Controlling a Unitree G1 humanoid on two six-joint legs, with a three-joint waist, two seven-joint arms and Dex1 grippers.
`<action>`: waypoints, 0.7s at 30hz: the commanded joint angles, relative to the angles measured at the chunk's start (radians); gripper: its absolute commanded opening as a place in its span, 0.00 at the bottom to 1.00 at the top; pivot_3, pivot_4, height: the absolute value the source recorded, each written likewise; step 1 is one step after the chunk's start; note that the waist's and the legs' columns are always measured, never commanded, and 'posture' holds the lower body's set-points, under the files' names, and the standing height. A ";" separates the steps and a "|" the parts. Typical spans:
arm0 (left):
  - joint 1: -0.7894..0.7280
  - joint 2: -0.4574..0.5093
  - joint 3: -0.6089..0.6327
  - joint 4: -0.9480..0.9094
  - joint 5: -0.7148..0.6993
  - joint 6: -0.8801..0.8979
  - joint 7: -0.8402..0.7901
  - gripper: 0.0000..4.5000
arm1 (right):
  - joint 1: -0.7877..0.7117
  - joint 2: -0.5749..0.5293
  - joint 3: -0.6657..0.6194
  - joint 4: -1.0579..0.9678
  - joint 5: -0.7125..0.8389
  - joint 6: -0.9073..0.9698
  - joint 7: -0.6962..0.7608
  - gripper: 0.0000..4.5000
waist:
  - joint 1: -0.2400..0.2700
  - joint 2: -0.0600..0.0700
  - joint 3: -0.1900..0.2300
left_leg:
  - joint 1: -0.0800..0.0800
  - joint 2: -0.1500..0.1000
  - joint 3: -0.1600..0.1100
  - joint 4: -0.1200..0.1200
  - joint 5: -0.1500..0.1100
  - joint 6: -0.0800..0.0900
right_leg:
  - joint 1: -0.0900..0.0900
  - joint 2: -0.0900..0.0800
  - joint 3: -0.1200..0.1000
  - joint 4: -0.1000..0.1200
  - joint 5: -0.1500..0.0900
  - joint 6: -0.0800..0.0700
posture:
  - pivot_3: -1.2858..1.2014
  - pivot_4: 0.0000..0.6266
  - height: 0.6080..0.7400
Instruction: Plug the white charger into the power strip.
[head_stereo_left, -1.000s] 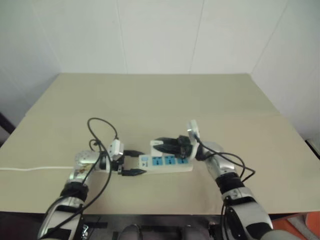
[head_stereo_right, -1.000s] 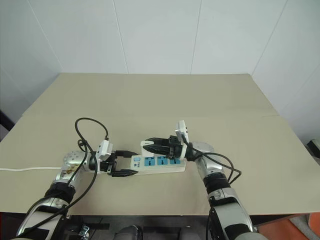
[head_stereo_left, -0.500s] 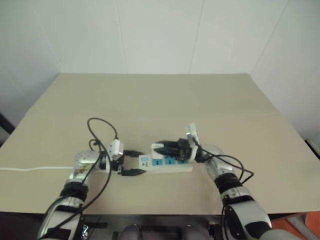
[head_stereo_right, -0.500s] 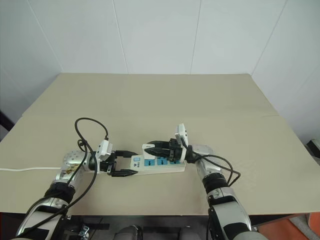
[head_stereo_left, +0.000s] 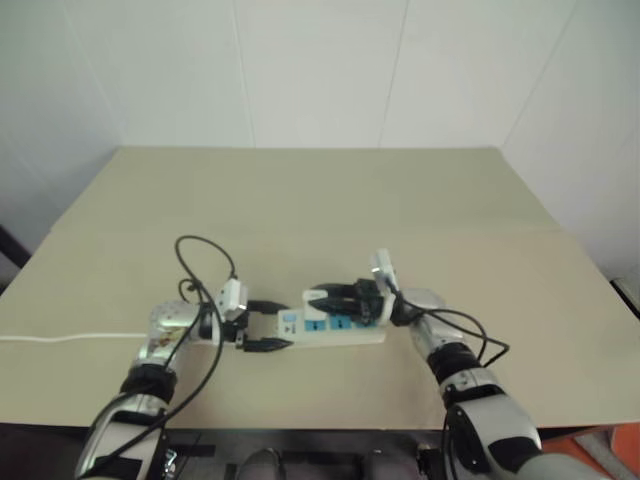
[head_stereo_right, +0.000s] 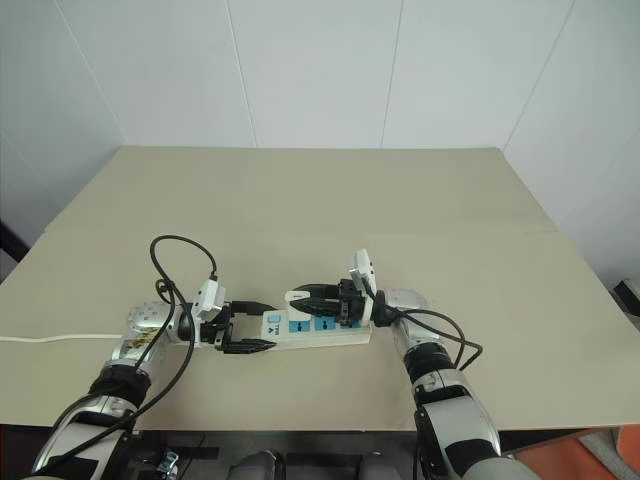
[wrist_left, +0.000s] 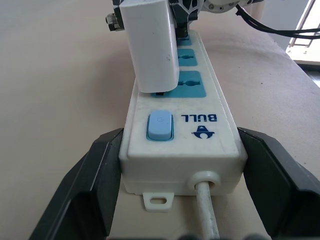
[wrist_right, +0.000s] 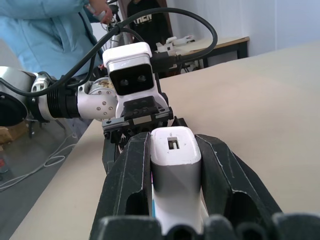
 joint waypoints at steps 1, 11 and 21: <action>0.015 0.012 -0.014 -0.020 0.018 0.005 -0.005 0.72 | -0.008 -0.016 0.003 0.046 -0.032 -0.031 0.043 0.25 | 0.000 0.000 0.000 | 0.000 0.000 0.000 0.000 0.000 0.000 | 0.000 0.000 0.000 0.000 0.000 0.000 | 0.52 0.24 1.00; 0.032 0.018 -0.013 -0.042 0.016 0.008 0.004 0.72 | -0.012 -0.004 0.028 0.120 -0.075 -0.126 0.056 0.25 | -0.001 0.000 0.000 | 0.001 0.000 0.000 0.000 0.000 0.000 | 0.001 0.000 0.000 0.000 0.000 0.000 | 0.52 0.24 1.00; 0.038 0.019 -0.017 -0.047 0.017 0.008 0.006 0.72 | -0.009 0.003 0.068 0.168 -0.154 -0.180 0.043 0.25 | -0.005 0.001 -0.004 | 0.002 0.000 0.000 0.000 0.000 0.000 | 0.001 0.000 0.000 0.000 0.000 0.000 | 0.52 0.24 1.00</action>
